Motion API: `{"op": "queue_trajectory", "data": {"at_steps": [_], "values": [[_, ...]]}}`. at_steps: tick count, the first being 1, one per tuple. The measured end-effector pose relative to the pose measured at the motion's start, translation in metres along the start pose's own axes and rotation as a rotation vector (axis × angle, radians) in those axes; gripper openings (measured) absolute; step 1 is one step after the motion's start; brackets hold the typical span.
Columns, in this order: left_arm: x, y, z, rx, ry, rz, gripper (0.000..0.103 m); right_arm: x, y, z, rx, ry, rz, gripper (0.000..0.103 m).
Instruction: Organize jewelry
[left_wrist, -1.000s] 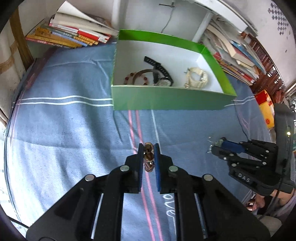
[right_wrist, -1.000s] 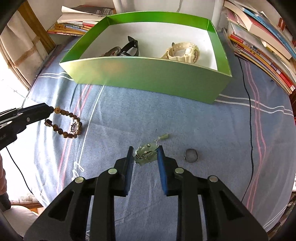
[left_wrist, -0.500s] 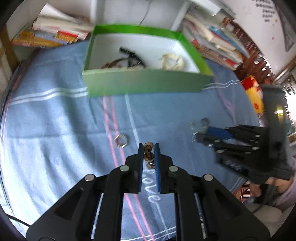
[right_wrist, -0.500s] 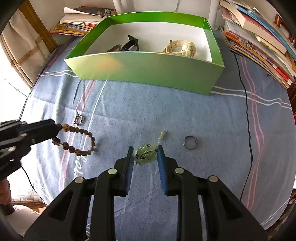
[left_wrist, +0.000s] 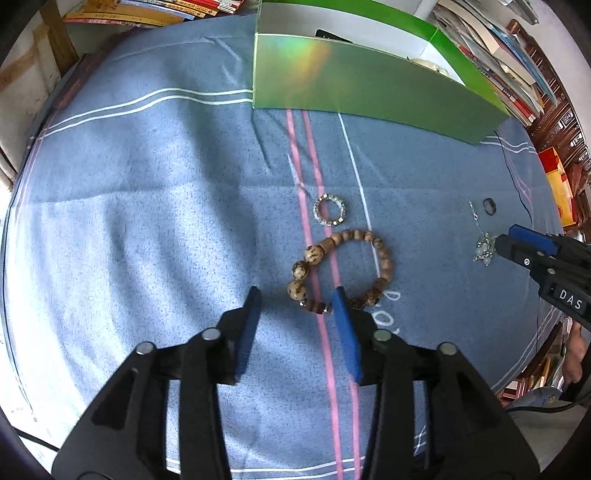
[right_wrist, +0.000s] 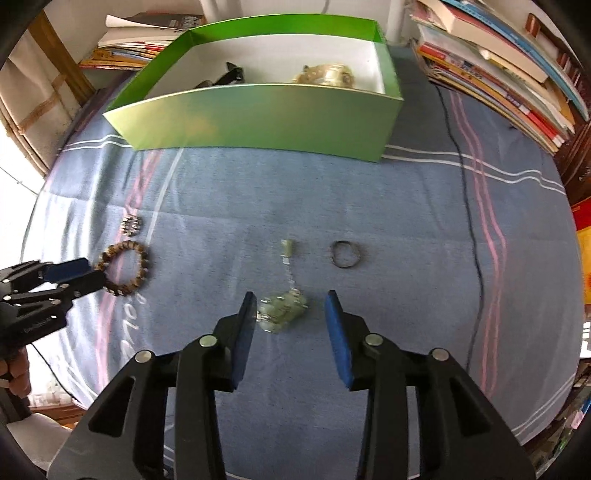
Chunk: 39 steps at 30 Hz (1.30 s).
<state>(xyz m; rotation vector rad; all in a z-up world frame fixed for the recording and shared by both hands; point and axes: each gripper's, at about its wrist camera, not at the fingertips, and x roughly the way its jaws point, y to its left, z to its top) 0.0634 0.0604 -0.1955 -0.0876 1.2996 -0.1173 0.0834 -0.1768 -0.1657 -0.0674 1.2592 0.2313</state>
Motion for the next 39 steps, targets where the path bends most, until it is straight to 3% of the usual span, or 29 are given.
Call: {"op": "queue_trajectory", "data": {"at_steps": [4, 9, 15, 30, 35, 39], "values": [[0.001, 0.000, 0.000, -0.002, -0.001, 0.006, 0.051, 0.002, -0.018, -0.008, 0.046, 0.015, -0.032, 0.038], [0.003, -0.002, 0.005, -0.020, -0.011, 0.011, 0.051, 0.003, -0.026, -0.013, 0.068, 0.021, -0.036, 0.038], [0.009, -0.003, 0.011, -0.015, -0.011, 0.025, 0.040, 0.003, -0.005, -0.007, 0.016, 0.015, -0.001, 0.038], [0.007, -0.025, 0.020, 0.059, -0.048, 0.095, 0.038, 0.018, 0.028, 0.003, -0.094, 0.051, -0.019, 0.038], [0.015, -0.029, 0.021, 0.070, -0.034, 0.104, 0.023, 0.020, 0.033, 0.004, -0.112, 0.039, -0.043, 0.038], [0.017, -0.029, 0.021, 0.070, -0.029, 0.107, 0.021, 0.017, 0.032, 0.000, -0.117, 0.034, -0.036, 0.025]]}}
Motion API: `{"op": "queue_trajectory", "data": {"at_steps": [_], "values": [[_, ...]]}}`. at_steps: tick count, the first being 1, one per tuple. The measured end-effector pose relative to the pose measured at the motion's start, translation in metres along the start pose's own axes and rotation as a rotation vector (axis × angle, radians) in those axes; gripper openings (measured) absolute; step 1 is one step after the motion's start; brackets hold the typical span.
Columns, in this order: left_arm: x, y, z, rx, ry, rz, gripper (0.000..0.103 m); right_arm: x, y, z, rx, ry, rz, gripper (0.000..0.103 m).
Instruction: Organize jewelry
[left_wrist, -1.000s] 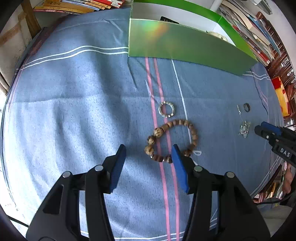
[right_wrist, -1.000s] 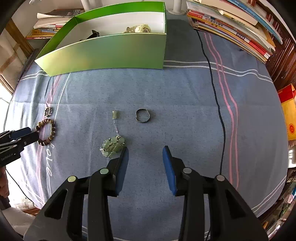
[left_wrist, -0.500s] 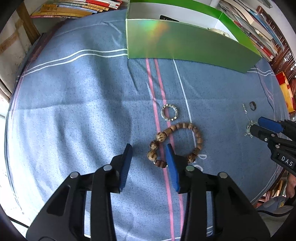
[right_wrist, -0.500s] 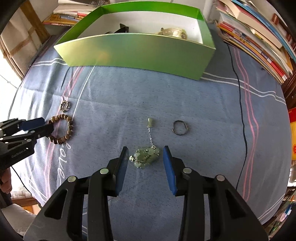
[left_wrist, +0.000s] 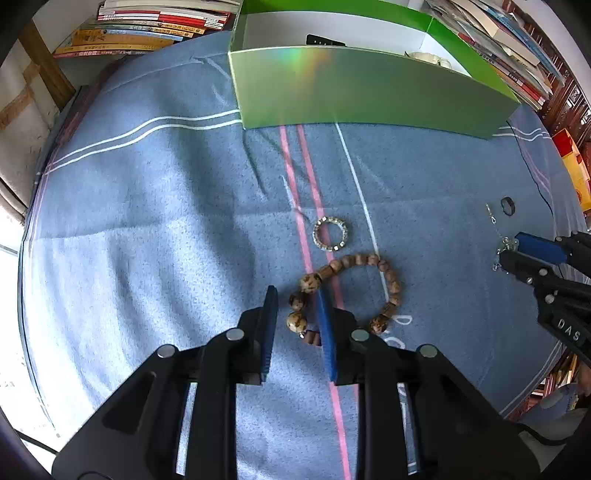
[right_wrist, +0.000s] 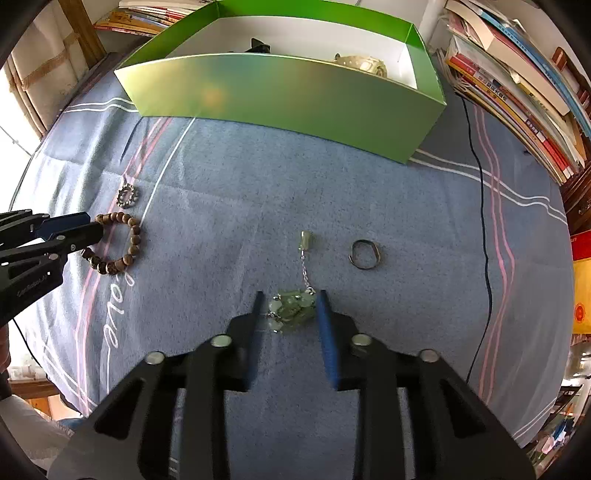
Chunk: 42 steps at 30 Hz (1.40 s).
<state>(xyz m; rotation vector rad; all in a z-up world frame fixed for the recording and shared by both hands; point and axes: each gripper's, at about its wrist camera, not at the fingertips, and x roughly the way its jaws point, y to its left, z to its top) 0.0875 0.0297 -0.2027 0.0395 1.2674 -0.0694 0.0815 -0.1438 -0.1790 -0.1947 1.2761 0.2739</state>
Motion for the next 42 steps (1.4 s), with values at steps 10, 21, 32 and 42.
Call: {"op": "queue_trajectory", "data": {"at_steps": [10, 21, 32, 42], "values": [[-0.002, 0.001, -0.009, -0.001, 0.006, -0.004, 0.020, -0.011, -0.020, -0.014, 0.020, -0.010, 0.020, 0.011], [-0.003, -0.002, -0.018, 0.007, 0.033, -0.052, 0.021, -0.016, -0.075, -0.037, 0.176, 0.022, 0.002, 0.033], [-0.001, 0.006, -0.011, -0.020, 0.022, -0.027, 0.028, -0.019, -0.048, -0.034, 0.088, 0.012, 0.001, 0.036], [0.005, -0.010, -0.002, 0.037, 0.012, 0.008, 0.038, -0.007, -0.025, -0.015, 0.038, 0.017, -0.030, 0.036]]}}
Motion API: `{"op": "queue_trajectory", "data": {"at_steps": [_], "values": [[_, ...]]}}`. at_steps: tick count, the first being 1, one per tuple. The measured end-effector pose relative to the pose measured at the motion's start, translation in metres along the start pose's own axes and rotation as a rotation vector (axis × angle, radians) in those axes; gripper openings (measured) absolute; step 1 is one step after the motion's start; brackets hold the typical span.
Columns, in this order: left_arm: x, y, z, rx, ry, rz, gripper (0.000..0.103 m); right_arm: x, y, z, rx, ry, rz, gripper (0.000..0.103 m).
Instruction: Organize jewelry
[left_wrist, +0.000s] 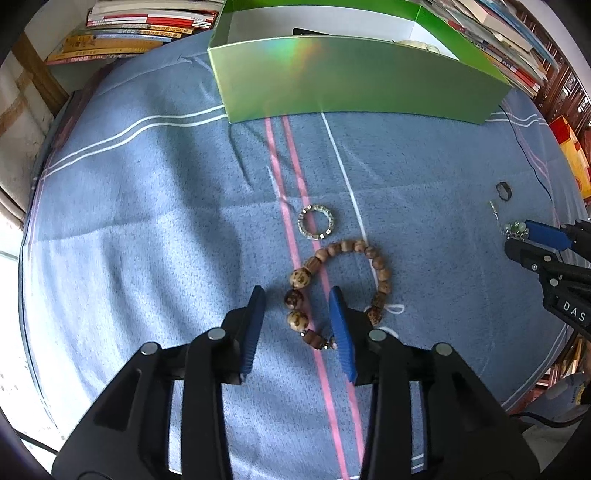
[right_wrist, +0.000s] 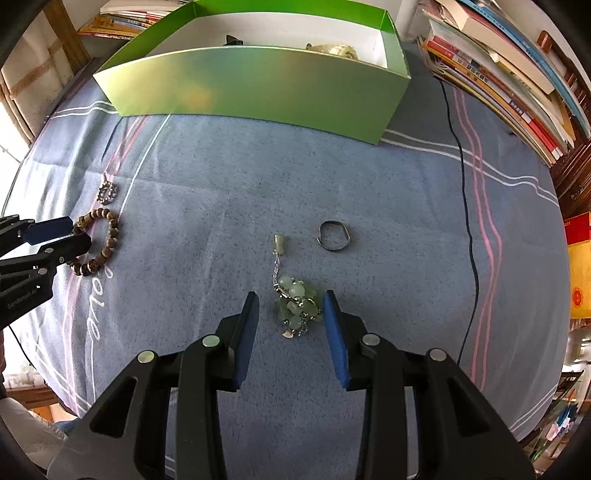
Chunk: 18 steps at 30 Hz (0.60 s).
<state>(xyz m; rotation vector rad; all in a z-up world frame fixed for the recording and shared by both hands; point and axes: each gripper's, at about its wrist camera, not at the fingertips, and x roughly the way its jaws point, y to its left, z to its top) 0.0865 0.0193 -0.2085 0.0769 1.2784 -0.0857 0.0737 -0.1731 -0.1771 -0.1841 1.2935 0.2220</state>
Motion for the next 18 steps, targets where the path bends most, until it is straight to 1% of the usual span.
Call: {"op": "queue_trajectory", "data": {"at_steps": [4, 5, 7, 10, 11, 12, 13, 14, 17, 18], "values": [[0.002, 0.000, 0.001, -0.004, -0.005, 0.012, 0.045, 0.009, 0.006, 0.001, 0.011, 0.015, -0.002, 0.036], [0.002, -0.001, 0.001, -0.005, -0.006, 0.013, 0.046, 0.012, 0.001, 0.003, 0.014, 0.014, 0.004, 0.036], [0.003, 0.000, 0.001, -0.006, -0.007, 0.014, 0.047, 0.016, -0.008, 0.005, 0.014, 0.015, 0.010, 0.036], [0.004, 0.000, 0.001, -0.007, -0.010, 0.015, 0.047, 0.018, -0.007, 0.005, 0.010, 0.010, 0.008, 0.036], [0.004, 0.000, 0.001, -0.008, -0.011, 0.010, 0.045, 0.018, -0.006, 0.004, 0.011, 0.008, 0.008, 0.036], [0.003, 0.000, 0.000, -0.008, -0.014, 0.008, 0.038, 0.019, -0.006, 0.004, 0.011, 0.007, 0.009, 0.036], [-0.001, 0.002, -0.003, -0.008, -0.019, 0.007, 0.029, 0.019, -0.005, 0.004, 0.011, 0.005, 0.010, 0.036], [-0.002, 0.001, -0.004, -0.007, -0.021, 0.005, 0.025, 0.019, -0.005, 0.004, 0.012, 0.002, 0.011, 0.036], [-0.003, 0.001, -0.005, -0.012, -0.025, -0.006, 0.011, 0.019, -0.003, 0.003, 0.003, -0.008, 0.031, 0.022], [-0.004, 0.001, -0.005, -0.014, -0.025, -0.007, 0.011, 0.019, -0.003, 0.003, -0.001, -0.010, 0.035, 0.018]]}}
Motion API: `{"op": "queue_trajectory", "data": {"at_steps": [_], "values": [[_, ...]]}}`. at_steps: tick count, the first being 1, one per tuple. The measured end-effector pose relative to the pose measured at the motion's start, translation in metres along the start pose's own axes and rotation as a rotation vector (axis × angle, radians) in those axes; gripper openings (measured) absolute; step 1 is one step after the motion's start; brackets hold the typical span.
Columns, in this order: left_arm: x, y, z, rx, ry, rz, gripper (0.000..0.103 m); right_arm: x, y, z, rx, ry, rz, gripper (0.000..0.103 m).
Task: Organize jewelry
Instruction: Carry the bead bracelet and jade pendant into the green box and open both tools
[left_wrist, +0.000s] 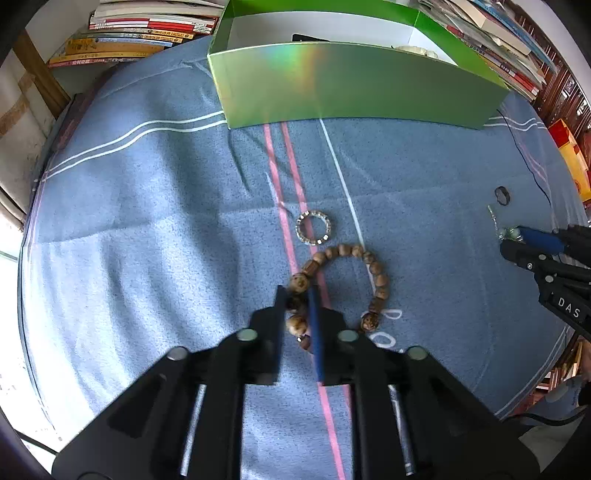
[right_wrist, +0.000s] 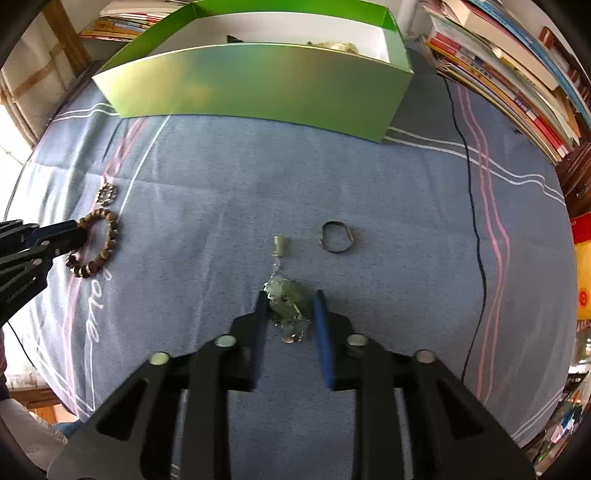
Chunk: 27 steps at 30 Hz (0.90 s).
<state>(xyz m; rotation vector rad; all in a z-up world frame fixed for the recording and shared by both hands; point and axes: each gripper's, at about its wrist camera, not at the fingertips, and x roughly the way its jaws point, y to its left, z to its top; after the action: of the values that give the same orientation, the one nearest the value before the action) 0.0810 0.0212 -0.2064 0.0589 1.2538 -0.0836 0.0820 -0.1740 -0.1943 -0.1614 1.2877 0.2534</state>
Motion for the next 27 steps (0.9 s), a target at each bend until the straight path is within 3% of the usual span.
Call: {"op": "queue_trajectory", "data": {"at_steps": [7, 15, 27], "values": [[-0.017, 0.000, -0.003, -0.009, -0.043, -0.003, 0.011, -0.008, 0.001, 0.000, -0.001, -0.036, 0.011, 0.011], [-0.070, 0.010, 0.006, -0.039, -0.158, -0.030, 0.011, -0.056, -0.003, 0.019, 0.019, -0.147, 0.052, 0.011], [-0.141, 0.007, 0.073, -0.024, -0.331, -0.061, 0.011, -0.143, -0.016, 0.079, 0.030, -0.389, 0.089, 0.011]]}}
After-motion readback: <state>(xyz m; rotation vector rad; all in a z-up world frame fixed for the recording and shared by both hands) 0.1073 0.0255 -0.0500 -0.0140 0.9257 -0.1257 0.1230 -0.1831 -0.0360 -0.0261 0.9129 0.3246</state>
